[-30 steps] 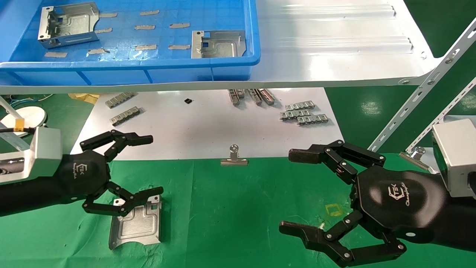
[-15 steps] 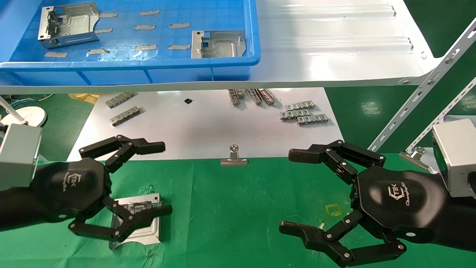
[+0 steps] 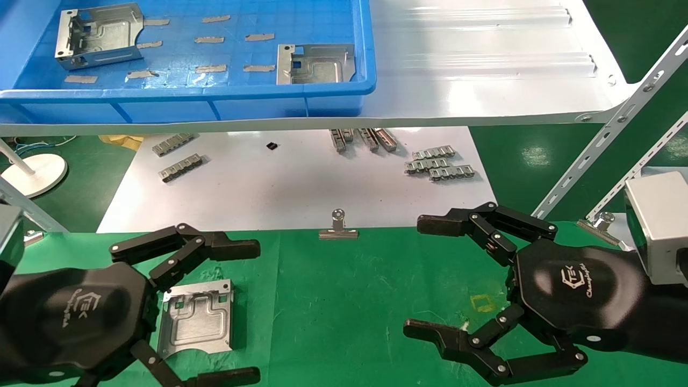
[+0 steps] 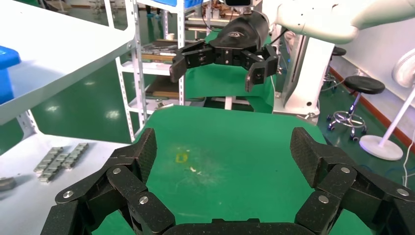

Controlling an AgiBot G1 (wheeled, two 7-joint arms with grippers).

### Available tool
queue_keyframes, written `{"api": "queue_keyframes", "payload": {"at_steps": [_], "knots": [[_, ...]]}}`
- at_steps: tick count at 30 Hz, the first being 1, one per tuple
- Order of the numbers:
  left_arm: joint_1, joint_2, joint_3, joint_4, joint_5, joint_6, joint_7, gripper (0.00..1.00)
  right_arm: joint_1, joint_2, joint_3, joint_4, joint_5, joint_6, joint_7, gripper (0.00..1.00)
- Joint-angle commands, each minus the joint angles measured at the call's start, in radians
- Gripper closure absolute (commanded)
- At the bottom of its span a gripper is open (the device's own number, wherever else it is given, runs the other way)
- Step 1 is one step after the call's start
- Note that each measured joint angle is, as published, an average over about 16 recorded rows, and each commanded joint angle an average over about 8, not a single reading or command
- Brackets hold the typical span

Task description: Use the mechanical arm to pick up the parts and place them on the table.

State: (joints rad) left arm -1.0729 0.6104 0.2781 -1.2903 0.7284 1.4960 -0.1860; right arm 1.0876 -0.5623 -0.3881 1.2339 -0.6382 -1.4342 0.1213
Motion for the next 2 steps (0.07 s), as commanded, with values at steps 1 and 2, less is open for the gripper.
{"api": "queue_keyframes", "payload": {"at_steps": [1,2], "knots": [[0.014,-0.006,-0.012,-0.037,-0.011,-0.002,-0.023,0.00,0.000,0.000,0.000,0.000,0.000,0.000,0.000,0.00],[0.014,-0.007,-0.013,-0.037,-0.011,-0.002,-0.022,0.00,0.000,0.000,0.000,0.000,0.000,0.000,0.000,0.00]]}}
